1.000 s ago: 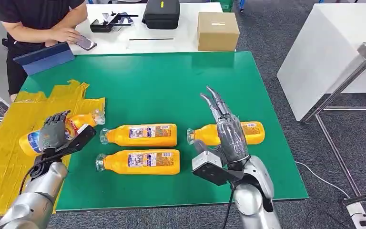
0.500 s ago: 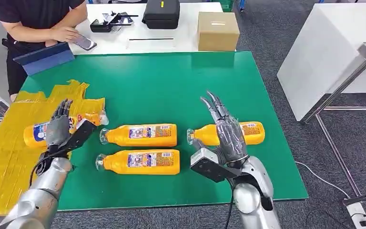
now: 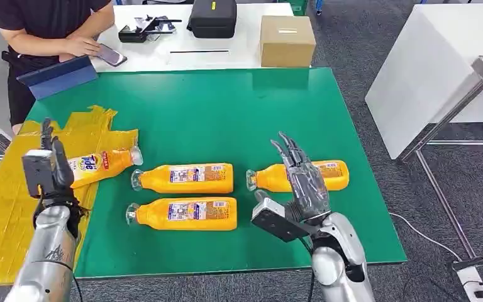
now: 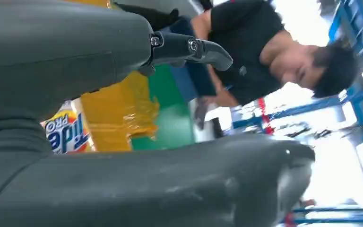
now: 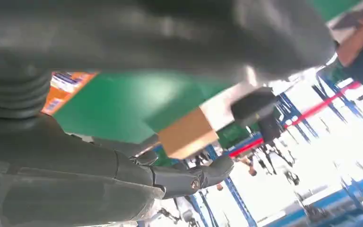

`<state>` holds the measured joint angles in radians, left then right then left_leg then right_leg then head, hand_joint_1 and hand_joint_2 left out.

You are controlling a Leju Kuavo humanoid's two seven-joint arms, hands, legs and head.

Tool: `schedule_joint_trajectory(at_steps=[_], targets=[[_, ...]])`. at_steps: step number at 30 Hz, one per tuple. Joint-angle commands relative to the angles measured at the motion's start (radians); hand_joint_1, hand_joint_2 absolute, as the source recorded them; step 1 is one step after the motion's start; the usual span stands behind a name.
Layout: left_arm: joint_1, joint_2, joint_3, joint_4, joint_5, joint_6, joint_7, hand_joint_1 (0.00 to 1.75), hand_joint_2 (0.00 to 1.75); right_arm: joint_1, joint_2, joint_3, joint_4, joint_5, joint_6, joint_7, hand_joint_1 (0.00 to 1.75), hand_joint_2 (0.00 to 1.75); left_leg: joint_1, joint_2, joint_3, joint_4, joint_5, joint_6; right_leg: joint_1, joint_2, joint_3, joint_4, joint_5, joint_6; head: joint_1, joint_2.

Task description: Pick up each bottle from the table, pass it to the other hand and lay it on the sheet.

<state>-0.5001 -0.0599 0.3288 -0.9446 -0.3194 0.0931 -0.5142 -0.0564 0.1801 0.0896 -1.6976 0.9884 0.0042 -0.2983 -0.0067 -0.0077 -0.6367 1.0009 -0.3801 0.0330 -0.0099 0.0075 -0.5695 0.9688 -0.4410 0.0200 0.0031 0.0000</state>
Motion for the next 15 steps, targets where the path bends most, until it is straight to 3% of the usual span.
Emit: schedule_joint_trajectory(at_steps=[1, 4, 10, 15], targets=[[0.129, -0.028, -0.081, -0.268, 0.049, 0.009, 0.023, 0.0, 0.0, 0.068, -0.06, 0.135, 0.085, 0.016, -0.055, 0.011, 0.0, 1.75, 0.001, 0.0, 0.005, -0.001, -0.003, -0.002, 0.001, 0.0, 0.006, -0.002, -0.002, -0.001, 0.0, 0.0], [0.125, -0.018, -0.092, -0.258, 0.06, 0.017, 0.024, 0.0, 0.0, 0.055, -0.075, 0.143, 0.086, 0.007, -0.061, 0.018, 0.0, 1.75, 0.001, 0.0, 0.004, 0.0, -0.002, -0.002, 0.001, 0.0, 0.004, -0.002, -0.002, -0.001, 0.0, 0.0], [0.228, -0.002, -0.132, -0.358, 0.115, 0.044, 0.008, 0.0, 0.0, 0.015, -0.104, 0.288, 0.207, -0.027, -0.075, 0.019, 0.0, 1.75, 0.001, 0.004, 0.007, -0.002, -0.003, -0.003, 0.001, 0.003, 0.006, -0.003, -0.001, -0.001, 0.0, 0.0], [0.224, 0.006, -0.151, -0.328, 0.147, 0.039, 0.001, 0.0, 0.0, -0.017, -0.095, 0.376, 0.289, -0.021, -0.106, 0.037, 0.0, 1.75, 0.001, 0.002, 0.008, -0.002, -0.004, -0.004, 0.001, 0.002, 0.008, -0.002, -0.002, -0.002, 0.0, 0.0]])
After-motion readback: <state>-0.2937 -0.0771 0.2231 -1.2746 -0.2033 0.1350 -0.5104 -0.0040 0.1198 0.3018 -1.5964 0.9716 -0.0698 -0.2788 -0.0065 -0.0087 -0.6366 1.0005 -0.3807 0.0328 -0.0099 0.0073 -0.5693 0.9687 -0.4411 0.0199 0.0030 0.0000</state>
